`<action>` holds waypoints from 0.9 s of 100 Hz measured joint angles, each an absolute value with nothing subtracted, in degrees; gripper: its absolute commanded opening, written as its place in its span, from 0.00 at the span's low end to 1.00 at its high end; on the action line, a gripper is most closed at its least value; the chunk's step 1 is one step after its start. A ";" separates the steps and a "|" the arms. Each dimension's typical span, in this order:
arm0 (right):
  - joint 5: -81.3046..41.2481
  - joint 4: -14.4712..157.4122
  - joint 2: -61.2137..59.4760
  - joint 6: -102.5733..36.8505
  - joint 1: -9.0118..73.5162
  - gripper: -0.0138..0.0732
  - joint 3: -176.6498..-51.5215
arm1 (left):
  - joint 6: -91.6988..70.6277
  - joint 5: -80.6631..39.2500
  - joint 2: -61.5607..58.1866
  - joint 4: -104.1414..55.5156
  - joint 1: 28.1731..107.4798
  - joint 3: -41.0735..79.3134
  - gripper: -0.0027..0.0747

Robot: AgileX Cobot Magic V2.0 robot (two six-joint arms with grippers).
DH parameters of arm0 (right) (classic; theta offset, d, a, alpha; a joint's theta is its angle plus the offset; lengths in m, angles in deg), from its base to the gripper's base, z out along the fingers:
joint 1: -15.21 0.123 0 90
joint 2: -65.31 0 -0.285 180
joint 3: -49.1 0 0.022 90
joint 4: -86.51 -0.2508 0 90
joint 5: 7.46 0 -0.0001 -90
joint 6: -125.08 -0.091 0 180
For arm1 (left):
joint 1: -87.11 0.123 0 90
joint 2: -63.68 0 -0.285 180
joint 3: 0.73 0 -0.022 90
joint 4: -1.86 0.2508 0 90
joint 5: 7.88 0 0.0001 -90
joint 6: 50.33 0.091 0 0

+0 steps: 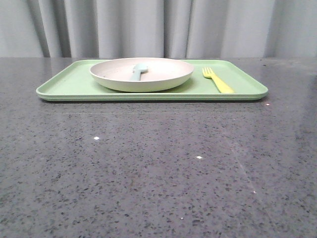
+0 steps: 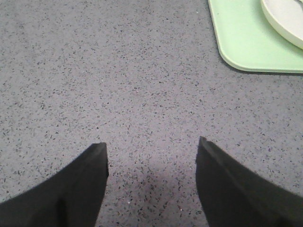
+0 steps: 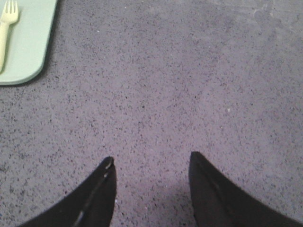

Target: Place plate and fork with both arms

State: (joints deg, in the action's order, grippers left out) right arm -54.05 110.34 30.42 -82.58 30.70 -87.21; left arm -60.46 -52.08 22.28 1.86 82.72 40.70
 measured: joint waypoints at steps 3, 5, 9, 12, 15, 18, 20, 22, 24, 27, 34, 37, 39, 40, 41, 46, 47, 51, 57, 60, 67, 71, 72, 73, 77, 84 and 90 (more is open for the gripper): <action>-54.10 110.34 31.17 -82.58 30.70 0.59 -86.49 | -60.46 -52.08 22.28 1.86 82.72 40.70 0.56; -54.21 110.34 31.68 -82.58 30.70 0.59 -86.24 | -60.46 -52.08 22.28 1.86 82.72 40.70 0.56; -54.26 110.34 32.56 -82.58 30.70 0.59 -85.65 | -60.46 -52.08 22.28 1.86 82.72 40.70 0.56; -54.36 110.34 32.93 -82.58 30.70 0.59 -85.38 | -60.46 -52.08 22.28 1.86 82.72 40.70 0.56; -54.36 110.34 33.37 -82.58 30.70 0.59 -85.24 | -60.46 -52.08 22.28 1.86 82.72 40.70 0.56; -54.36 110.34 33.65 -82.58 30.70 0.59 -85.15 | -60.46 -52.08 22.28 1.86 82.72 40.70 0.56; -54.36 110.34 33.65 -82.58 30.70 0.59 -85.15 | -60.46 -52.08 22.28 1.86 82.72 40.70 0.56; -54.36 110.34 33.79 -82.58 30.70 0.59 -85.15 | -60.46 -52.08 22.28 1.86 82.72 40.70 0.56; -54.36 110.34 33.79 -82.58 30.70 0.58 -85.15 | -60.46 -52.08 22.28 1.86 82.72 40.70 0.56; -54.36 110.34 33.79 -82.58 30.70 0.57 -85.15 | -60.46 -52.08 22.28 1.86 82.72 40.70 0.56; -54.36 110.34 33.79 -82.58 30.70 0.50 -85.15 | -60.46 -52.08 22.28 1.86 82.72 40.70 0.56; -54.36 110.34 33.79 -82.58 30.70 0.47 -85.15 | -60.46 -52.08 22.28 1.86 82.72 40.70 0.56; -54.36 110.34 33.79 -82.58 30.70 0.43 -85.15 | -60.46 -52.08 22.28 1.86 82.72 40.70 0.56; -54.36 110.34 33.89 -82.58 30.70 0.41 -85.15 | -60.46 -52.08 22.28 1.86 82.72 40.70 0.56; -54.36 110.34 33.87 -82.58 30.70 0.40 -85.15 | -60.46 -52.08 22.28 1.86 82.72 40.70 0.56; -54.36 110.34 33.87 -82.58 30.70 0.32 -85.15 | -60.46 -52.08 22.28 1.86 82.72 40.70 0.55; -54.36 110.34 33.87 -82.58 30.70 0.29 -85.15 | -60.46 -52.08 22.28 1.86 82.72 40.70 0.55; -54.36 110.34 33.87 -82.58 30.70 0.23 -85.15 | -60.46 -52.08 22.28 1.86 82.72 40.70 0.53; -54.36 110.34 33.87 -82.58 30.70 0.14 -85.15 | -60.46 -52.08 22.28 1.86 82.72 40.70 0.48; -54.36 110.34 33.87 -82.58 30.70 0.10 -85.15 | -60.46 -52.08 22.28 1.86 82.72 40.70 0.43; -54.36 110.34 33.87 -82.58 30.70 0.01 -85.15 | -60.46 -52.08 22.28 1.86 82.72 40.70 0.31; -54.36 110.34 33.87 -82.58 30.70 0.03 -85.15 | -60.46 -52.08 22.28 1.86 82.72 40.70 0.24; -54.36 110.34 33.87 -82.58 30.70 0.02 -85.15 | -60.46 -52.08 22.28 1.86 82.72 40.70 0.21; -54.36 110.34 33.87 -82.58 30.70 0.02 -85.15 | -60.46 -52.08 22.28 1.86 82.72 40.70 0.20; -54.36 110.34 33.87 -82.58 30.70 0.02 -85.15 | -60.46 -52.08 22.28 1.86 82.72 40.70 0.11; -54.36 110.34 33.87 -82.58 30.70 0.02 -85.15 | -60.46 -52.08 22.28 1.86 82.72 40.70 0.01; -54.36 110.34 33.87 -82.58 30.70 0.02 -85.15 | -60.46 -52.08 22.28 1.86 82.72 40.70 0.01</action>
State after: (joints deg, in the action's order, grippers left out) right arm -54.36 110.34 33.87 -82.58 30.70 -85.15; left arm -60.46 -52.08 22.28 1.86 82.72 40.70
